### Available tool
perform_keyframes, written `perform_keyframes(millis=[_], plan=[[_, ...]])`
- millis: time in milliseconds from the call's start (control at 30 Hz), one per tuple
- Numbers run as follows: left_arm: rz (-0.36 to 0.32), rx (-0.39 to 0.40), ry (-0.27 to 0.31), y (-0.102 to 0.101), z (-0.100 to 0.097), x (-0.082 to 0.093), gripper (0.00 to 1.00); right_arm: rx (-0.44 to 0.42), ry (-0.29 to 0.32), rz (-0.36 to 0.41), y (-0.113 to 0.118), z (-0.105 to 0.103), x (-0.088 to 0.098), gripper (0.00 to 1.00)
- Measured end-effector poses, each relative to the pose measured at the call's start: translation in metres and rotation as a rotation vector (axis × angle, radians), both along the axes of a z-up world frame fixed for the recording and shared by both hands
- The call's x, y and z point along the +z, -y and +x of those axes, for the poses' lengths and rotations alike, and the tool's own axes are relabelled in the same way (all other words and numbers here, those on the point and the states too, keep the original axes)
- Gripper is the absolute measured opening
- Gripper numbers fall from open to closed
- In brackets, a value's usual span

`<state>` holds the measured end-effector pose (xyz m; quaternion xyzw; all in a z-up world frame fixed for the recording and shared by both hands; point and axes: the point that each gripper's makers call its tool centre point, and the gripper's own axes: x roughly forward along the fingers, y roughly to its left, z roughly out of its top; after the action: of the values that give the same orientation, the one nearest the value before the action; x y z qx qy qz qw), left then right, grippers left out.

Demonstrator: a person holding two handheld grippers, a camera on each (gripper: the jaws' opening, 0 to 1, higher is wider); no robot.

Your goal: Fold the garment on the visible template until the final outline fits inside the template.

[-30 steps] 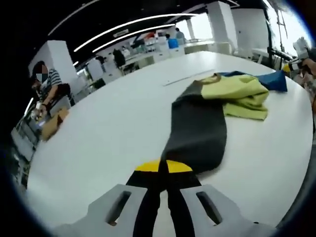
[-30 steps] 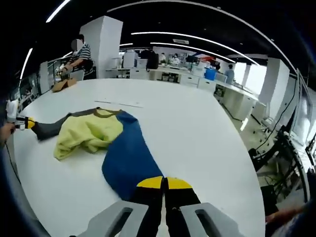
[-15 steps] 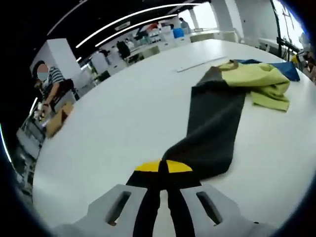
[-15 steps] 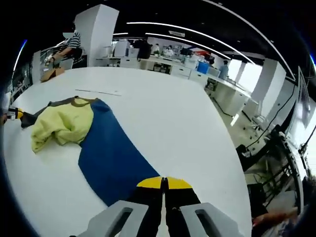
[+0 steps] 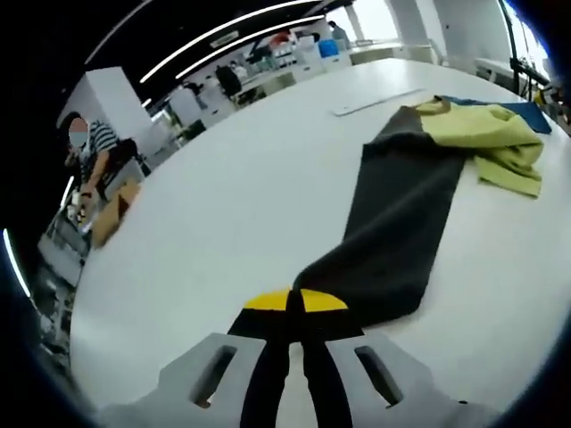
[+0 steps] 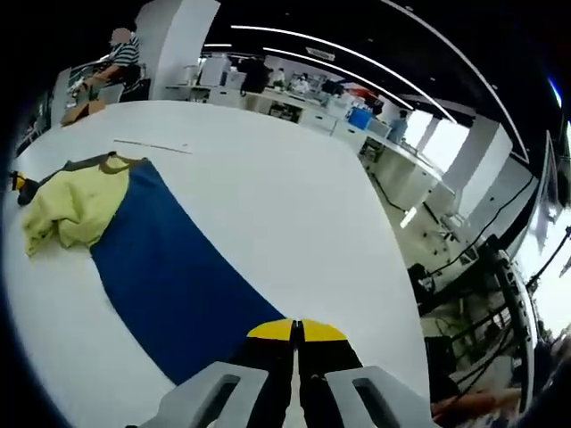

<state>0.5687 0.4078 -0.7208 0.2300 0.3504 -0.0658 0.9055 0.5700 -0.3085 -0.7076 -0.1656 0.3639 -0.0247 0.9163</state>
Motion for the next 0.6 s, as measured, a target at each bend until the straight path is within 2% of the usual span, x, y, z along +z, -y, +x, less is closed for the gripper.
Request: perform_keyframes(millis=[200, 467, 533, 600], plan=[[0.01, -0.002, -0.002, -0.002, 0.0, -0.001, 0.0, 0.008, -0.019, -0.027, 0.007, 0.006, -0.007, 0.0], [0.01, 0.013, -0.001, -0.006, -0.001, 0.001, 0.0, -0.011, -0.023, -0.006, 0.009, 0.007, -0.01, 0.0], [0.003, 0.017, -0.001, -0.004, -0.003, 0.002, 0.0, -0.004, -0.003, 0.009, 0.008, 0.008, -0.007, 0.0], [-0.016, 0.019, -0.009, 0.001, -0.006, 0.004, 0.01, 0.027, 0.021, 0.081, -0.006, 0.011, -0.005, 0.02]])
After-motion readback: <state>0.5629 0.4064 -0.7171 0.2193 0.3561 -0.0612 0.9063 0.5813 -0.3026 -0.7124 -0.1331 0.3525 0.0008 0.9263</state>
